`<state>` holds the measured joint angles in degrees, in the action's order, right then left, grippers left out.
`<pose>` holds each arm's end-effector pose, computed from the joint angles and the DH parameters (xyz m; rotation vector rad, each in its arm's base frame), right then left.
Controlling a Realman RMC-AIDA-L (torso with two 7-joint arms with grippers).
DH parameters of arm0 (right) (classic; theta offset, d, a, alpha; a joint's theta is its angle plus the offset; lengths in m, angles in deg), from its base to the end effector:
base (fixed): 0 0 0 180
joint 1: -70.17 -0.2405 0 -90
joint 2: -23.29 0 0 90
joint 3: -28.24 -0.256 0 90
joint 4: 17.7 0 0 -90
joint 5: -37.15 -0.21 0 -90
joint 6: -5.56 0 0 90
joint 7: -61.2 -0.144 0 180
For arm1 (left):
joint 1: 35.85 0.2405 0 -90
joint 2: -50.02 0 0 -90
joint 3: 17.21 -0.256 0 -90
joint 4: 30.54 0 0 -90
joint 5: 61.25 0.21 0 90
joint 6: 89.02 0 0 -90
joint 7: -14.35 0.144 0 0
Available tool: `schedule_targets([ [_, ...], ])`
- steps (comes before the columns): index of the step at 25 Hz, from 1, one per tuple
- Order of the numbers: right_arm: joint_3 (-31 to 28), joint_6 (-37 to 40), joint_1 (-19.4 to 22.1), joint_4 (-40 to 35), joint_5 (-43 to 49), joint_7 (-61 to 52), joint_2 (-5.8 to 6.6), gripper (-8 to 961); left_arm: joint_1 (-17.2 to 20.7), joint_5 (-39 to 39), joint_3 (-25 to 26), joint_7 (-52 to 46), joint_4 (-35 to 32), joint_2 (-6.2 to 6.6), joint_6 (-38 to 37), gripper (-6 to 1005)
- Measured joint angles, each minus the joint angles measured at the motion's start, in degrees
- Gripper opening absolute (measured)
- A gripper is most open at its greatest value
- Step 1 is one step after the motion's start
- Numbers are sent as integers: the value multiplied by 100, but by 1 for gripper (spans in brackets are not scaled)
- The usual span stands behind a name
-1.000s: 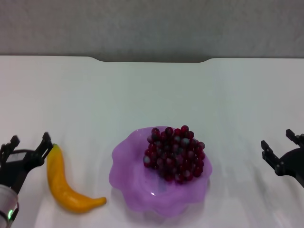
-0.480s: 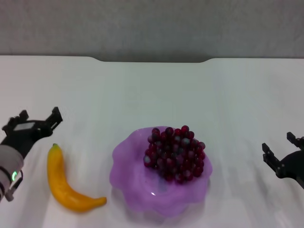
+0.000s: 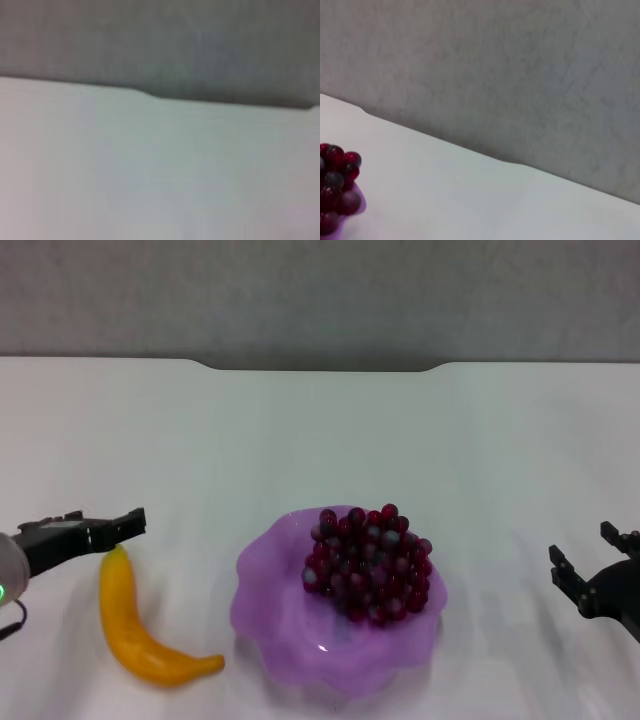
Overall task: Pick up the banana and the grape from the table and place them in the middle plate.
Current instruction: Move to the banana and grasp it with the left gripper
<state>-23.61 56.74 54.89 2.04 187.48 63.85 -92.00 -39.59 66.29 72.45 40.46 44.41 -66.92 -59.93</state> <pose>0.3608 0.2916 -0.0439 -1.8942 0.4521 0.3326 -0.2956 0.3329 0.0152 -1.8496 -1.2076 -0.3277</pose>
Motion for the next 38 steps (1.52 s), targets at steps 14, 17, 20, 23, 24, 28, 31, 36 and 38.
schedule_targets([
  [14, -1, -84, -64, -14, -15, 0, 7, 724, -932, 3662, -495, -3556, 735, 4, 2593, 891],
  [17, -16, -84, -68, -14, -14, 31, 6, 724, -1021, 3671, -553, -3736, 598, -3, 2601, 891],
  [20, -31, -84, -69, -11, -13, 104, 3, 724, -1055, 3679, -558, -3939, 486, -4, 2579, 891],
  [23, -40, -84, -71, -5, -15, 143, -10, 724, -1101, 3687, -557, -4081, 335, -6, 2565, 891],
  [24, -42, -84, -71, -5, -16, 144, -11, 724, -1130, 3690, -557, -4129, 258, -3, 2559, 891],
  [28, -47, -84, -72, -4, -19, 146, -11, 724, -1180, 3697, -525, -4220, -15, 4, 2494, 890],
  [31, -47, -81, -86, 2, -21, 147, -7, 724, -1195, 3699, -524, -4272, -144, 2, 2454, 890],
  [36, -61, -69, -89, 4, -22, 148, -2, 724, -1187, 3702, -557, -4294, -173, -4, 2338, 890],
  [38, -63, -71, -89, 4, -22, 148, -2, 724, -1187, 3702, -560, -4294, -174, -8, 2338, 891],
])
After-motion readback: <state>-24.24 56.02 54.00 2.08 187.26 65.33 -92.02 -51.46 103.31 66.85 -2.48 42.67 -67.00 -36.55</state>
